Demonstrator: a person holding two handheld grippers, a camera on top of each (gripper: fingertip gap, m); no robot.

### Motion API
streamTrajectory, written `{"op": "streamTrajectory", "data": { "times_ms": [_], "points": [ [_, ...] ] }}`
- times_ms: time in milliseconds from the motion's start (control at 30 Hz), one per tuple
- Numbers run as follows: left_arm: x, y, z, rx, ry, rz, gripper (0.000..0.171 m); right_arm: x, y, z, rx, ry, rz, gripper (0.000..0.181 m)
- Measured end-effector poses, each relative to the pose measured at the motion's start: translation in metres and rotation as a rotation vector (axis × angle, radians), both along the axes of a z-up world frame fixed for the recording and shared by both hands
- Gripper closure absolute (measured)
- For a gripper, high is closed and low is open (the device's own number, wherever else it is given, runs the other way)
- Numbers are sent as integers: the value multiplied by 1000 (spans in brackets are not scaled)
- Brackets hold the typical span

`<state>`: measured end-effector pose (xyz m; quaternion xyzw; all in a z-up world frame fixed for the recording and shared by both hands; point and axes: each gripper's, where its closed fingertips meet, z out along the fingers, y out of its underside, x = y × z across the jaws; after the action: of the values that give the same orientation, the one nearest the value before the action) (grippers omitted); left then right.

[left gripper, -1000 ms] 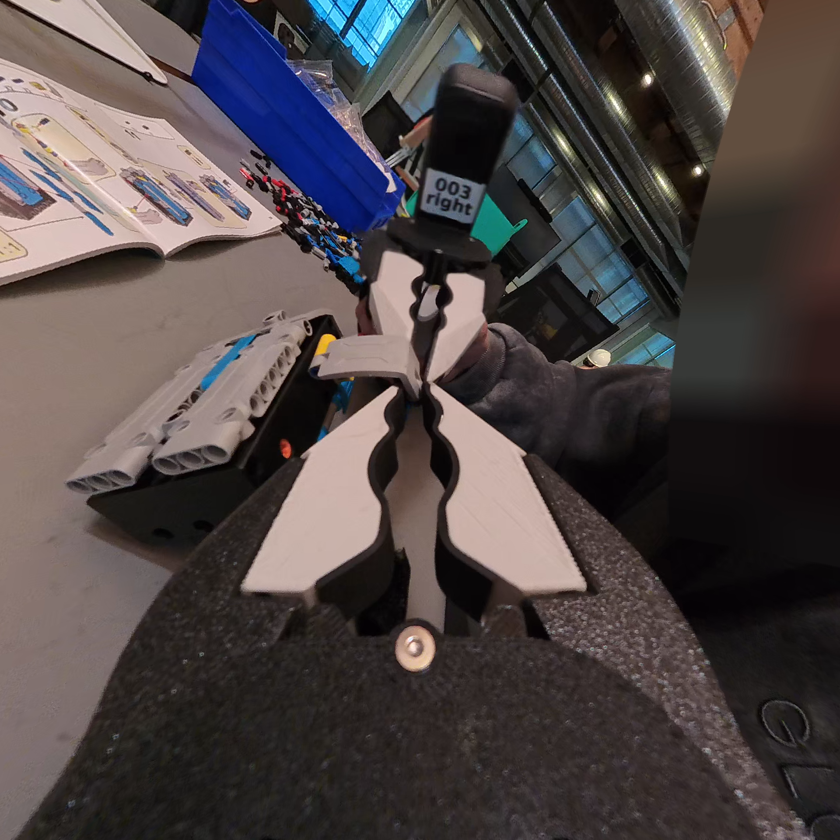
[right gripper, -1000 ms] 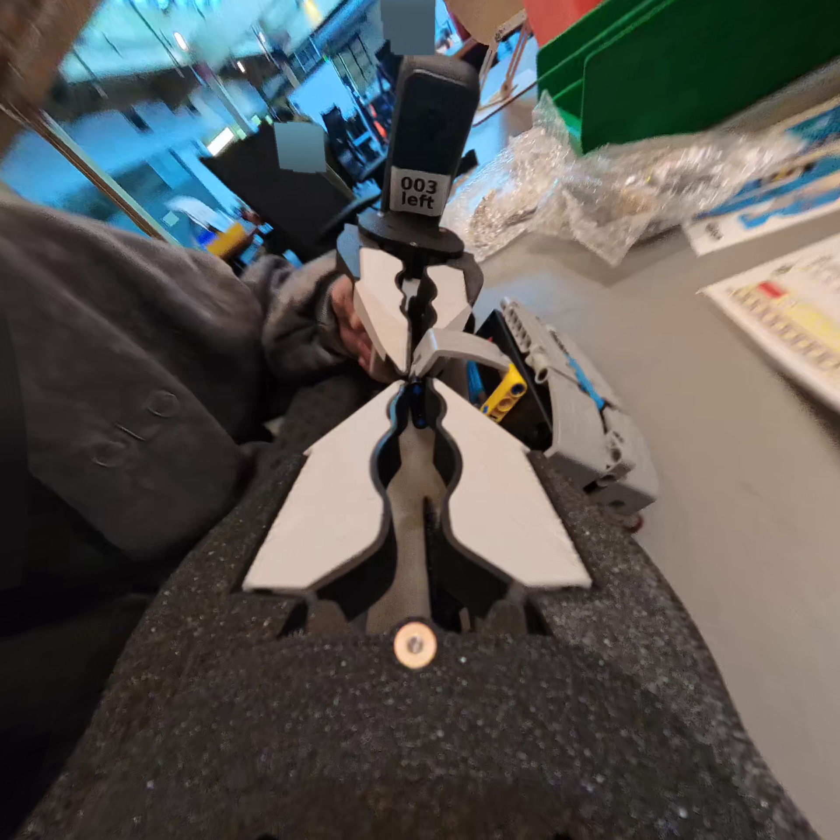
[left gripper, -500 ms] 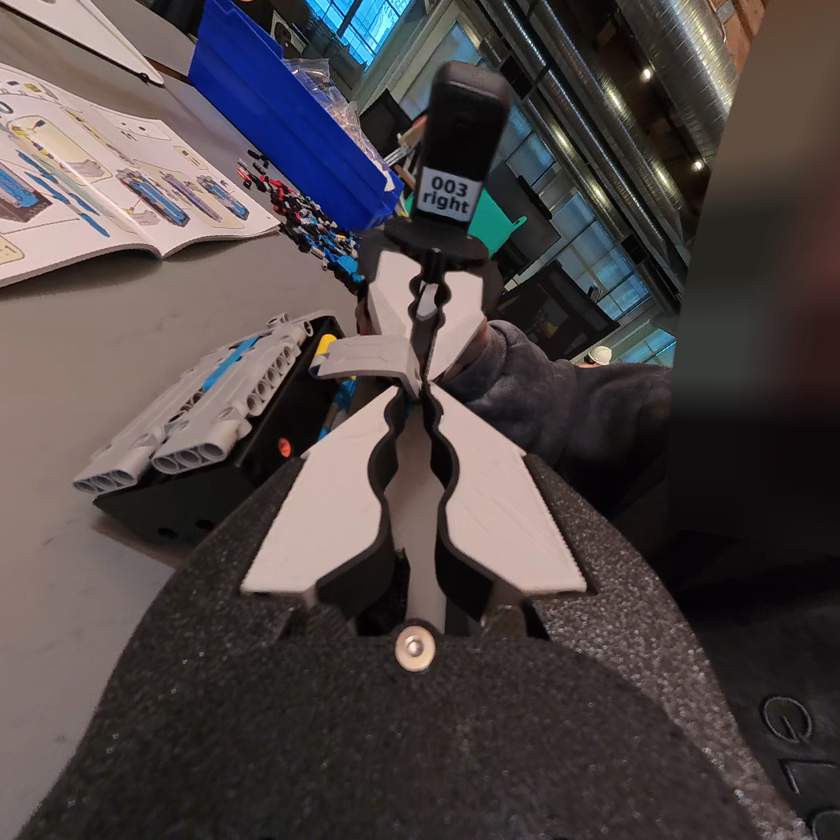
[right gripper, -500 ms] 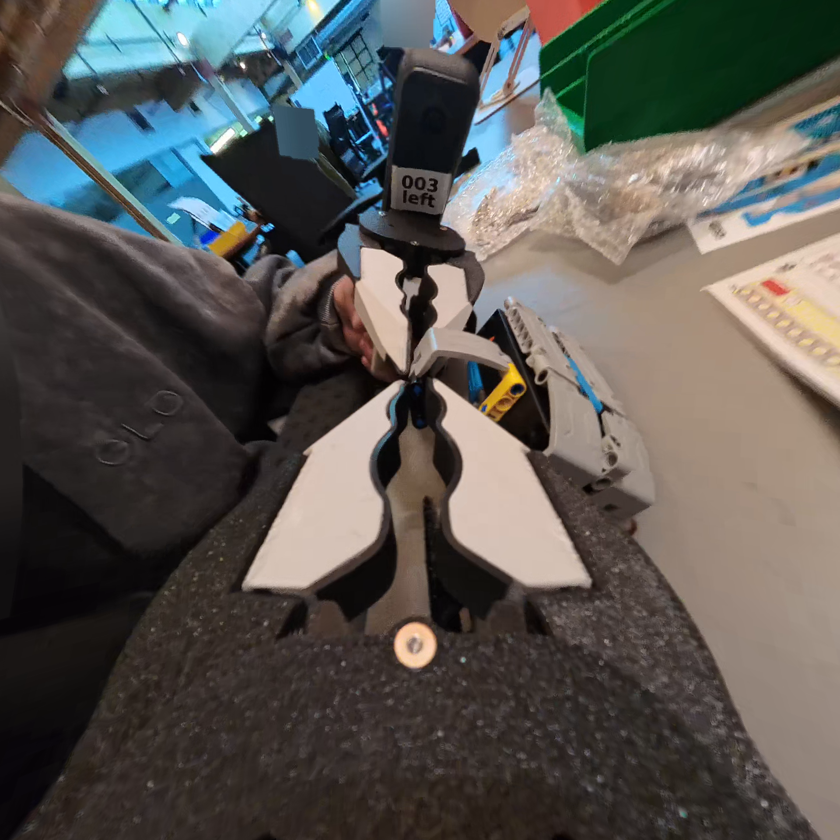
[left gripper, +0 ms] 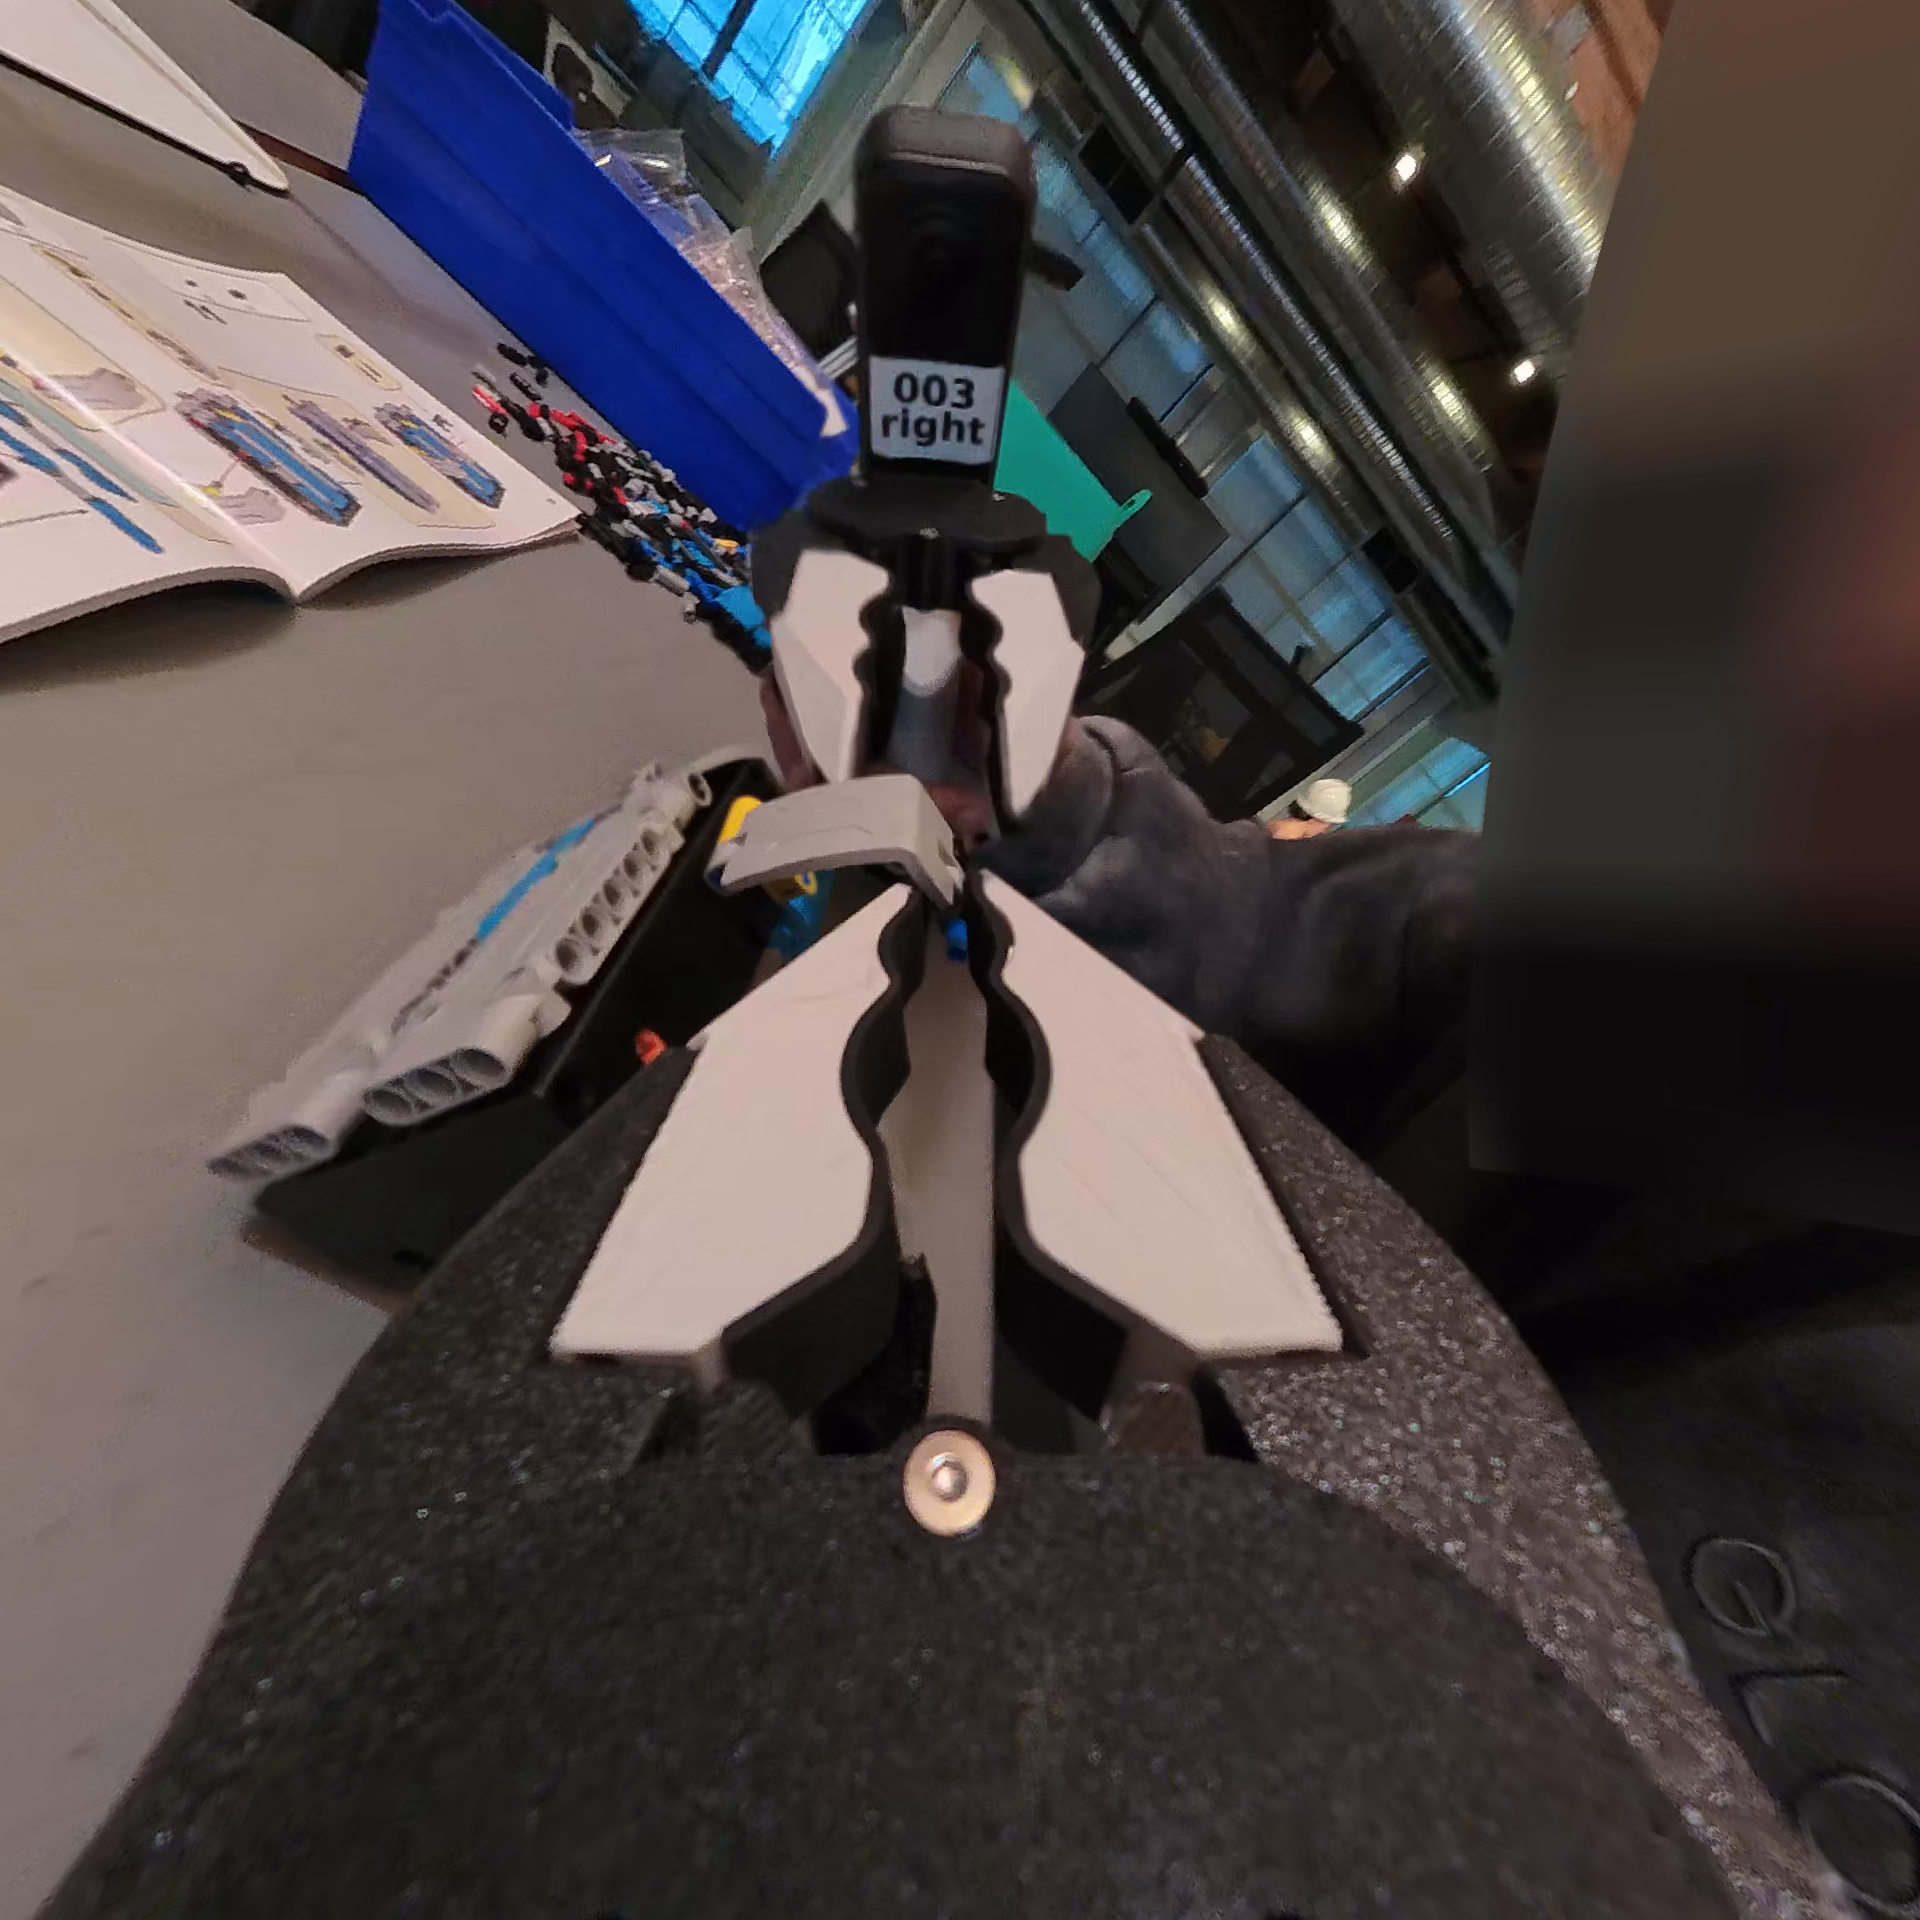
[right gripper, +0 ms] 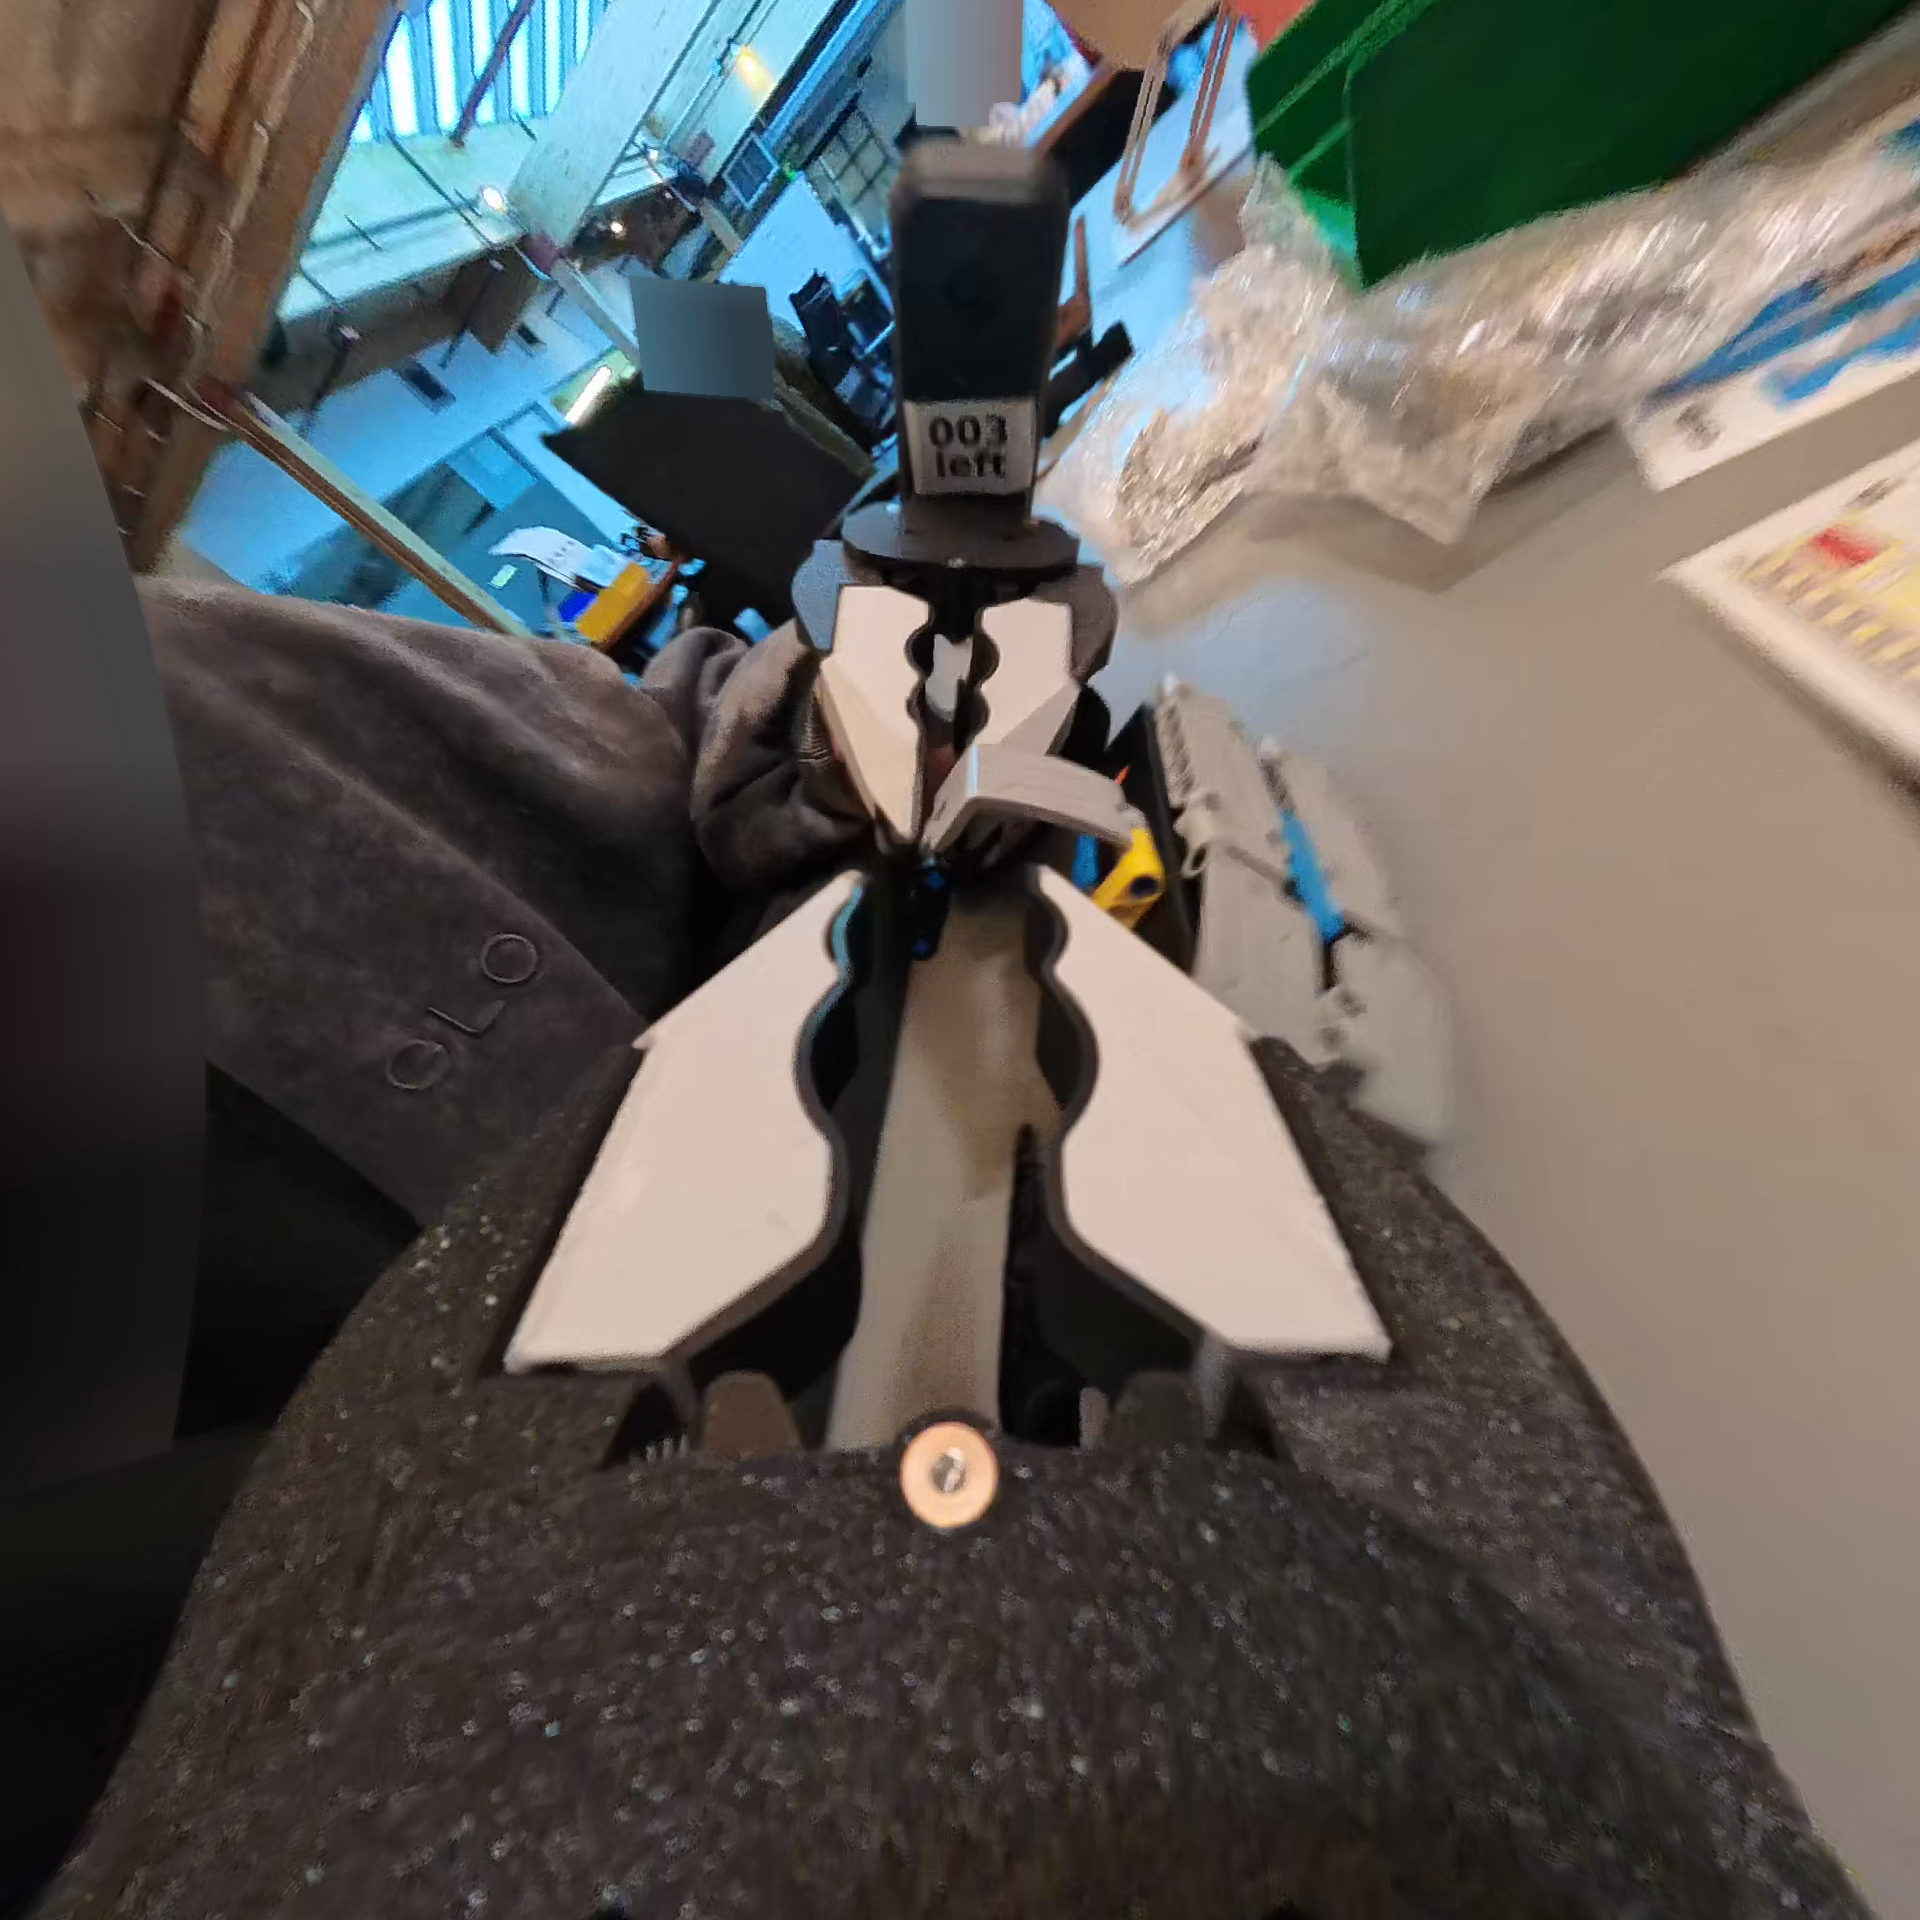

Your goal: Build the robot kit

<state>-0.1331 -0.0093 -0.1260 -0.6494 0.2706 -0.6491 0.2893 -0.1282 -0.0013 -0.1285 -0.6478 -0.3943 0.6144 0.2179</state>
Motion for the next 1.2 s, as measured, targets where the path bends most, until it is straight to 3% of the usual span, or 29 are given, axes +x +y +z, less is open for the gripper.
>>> {"op": "streamTrajectory", "data": {
  "times_ms": [100, 200, 267, 400, 533, 667, 900, 1067, 1200],
  "points": [
    [-3, 3, 4, -54, -39, -4, 165, 25, 23, -1, 286, -65, -84, 140],
    [-4, 5, 4, -73, -44, -1, 165, 33, 29, -18, 638, -155, -98, 107],
    [-4, 6, 4, -88, -49, -1, 165, 26, 25, -32, 707, -226, -91, 96],
    [-3, 8, 3, -104, -41, -2, 165, 11, 30, -43, 712, -281, -132, 98],
    [-1, 9, -6, -68, 32, 15, 165, 4, 36, -50, 596, -321, -96, 134],
    [-4, 13, -10, 10, 101, 43, 165, 4, 38, -50, 524, -333, -107, 135],
    [-1, 13, -27, 339, 366, 116, 165, 5, 38, -52, 463, -347, -107, 136],
    [-3, 12, -27, 312, 350, 113, 163, 5, 39, -52, 443, -338, -107, 135],
    [-4, 3, -25, 385, 389, 128, 147, 5, 39, -52, 449, -335, -108, 135]
  ]
}}
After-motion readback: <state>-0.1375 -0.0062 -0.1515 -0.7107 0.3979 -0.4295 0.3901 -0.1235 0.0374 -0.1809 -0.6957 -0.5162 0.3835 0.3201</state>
